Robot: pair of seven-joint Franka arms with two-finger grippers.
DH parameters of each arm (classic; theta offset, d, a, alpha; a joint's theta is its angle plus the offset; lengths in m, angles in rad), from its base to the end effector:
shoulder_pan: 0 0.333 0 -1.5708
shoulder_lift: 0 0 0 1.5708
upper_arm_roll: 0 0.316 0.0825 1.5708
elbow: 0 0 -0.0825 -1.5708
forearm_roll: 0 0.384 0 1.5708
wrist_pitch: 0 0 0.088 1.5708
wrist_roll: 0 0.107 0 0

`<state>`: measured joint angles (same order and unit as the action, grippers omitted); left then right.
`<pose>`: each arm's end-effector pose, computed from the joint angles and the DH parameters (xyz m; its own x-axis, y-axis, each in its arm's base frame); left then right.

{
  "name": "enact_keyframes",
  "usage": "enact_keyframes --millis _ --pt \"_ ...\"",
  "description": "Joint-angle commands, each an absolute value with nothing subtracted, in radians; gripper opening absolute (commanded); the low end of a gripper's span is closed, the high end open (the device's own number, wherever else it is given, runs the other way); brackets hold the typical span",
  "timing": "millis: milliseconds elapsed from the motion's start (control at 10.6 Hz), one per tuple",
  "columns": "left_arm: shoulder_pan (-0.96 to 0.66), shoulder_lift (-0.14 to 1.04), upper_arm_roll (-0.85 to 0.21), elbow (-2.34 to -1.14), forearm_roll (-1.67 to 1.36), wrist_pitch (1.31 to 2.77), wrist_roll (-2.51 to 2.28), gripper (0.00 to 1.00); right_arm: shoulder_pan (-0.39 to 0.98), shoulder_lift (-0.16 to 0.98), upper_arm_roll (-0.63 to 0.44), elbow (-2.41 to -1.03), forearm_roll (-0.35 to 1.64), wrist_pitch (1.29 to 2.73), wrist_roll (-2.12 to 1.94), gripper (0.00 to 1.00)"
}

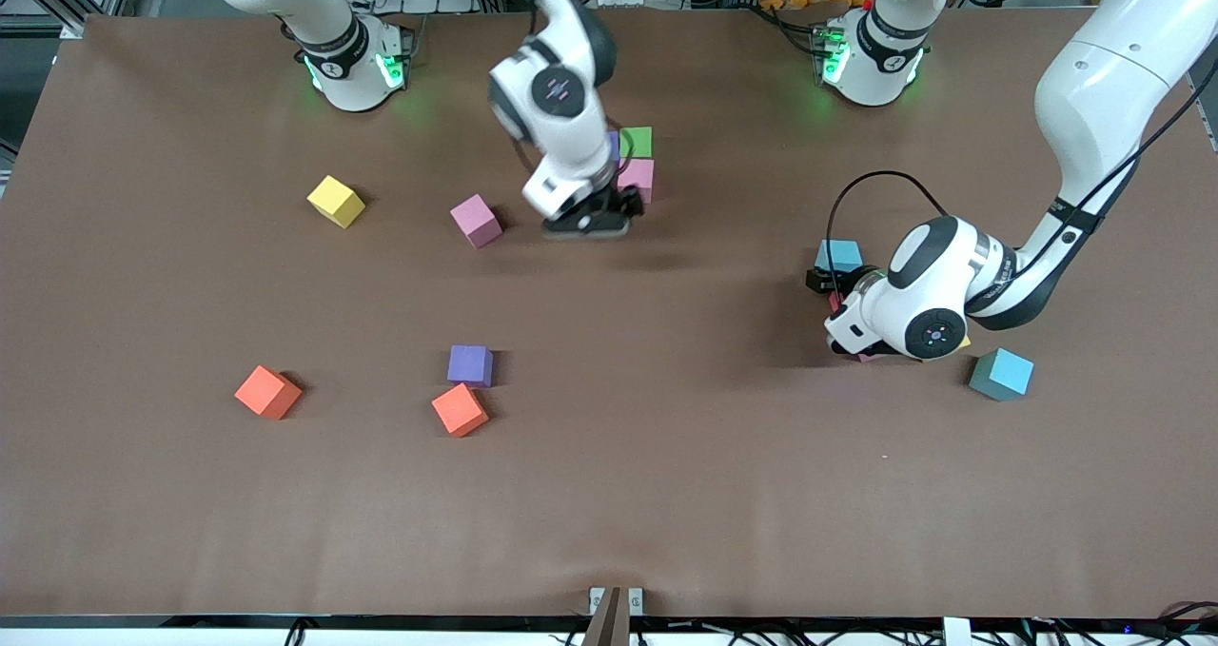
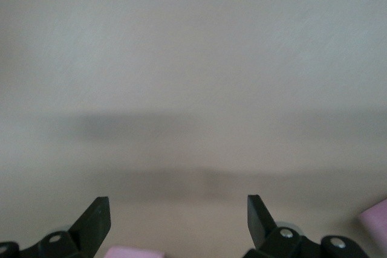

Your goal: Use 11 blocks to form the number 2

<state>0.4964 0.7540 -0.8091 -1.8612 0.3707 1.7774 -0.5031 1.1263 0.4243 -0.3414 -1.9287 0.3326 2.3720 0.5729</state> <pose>0.5470 -0.1354 0.1843 0.8252 -0.0082 -0.5648 -0.0213 -0.9996 -0.0166 0.4335 0.4537 0.2837 0.9998 0.0108 -0.0190 0.0086 -0.9937 -0.1116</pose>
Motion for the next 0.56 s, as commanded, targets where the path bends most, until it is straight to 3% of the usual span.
enact_keyframes --millis 0,282,377,471 --pt "0.495 0.779 -0.795 -1.848 0.348 1.784 -0.477 1.00 0.988 0.422 -0.324 -1.895 0.319 2.319 0.415 1.00" --pt "0.495 0.784 -0.784 -1.848 0.307 1.784 -0.477 0.96 0.884 0.471 -0.325 -1.870 0.307 2.333 0.327 1.00" --pt "0.495 0.784 -0.784 -1.847 0.301 1.784 -0.477 0.90 0.841 0.494 -0.325 -1.847 0.292 2.339 0.316 1.00" --pt "0.495 0.784 -0.784 -1.847 0.301 1.784 -0.477 0.75 0.801 0.517 -0.325 -1.810 0.293 2.338 0.311 1.00"
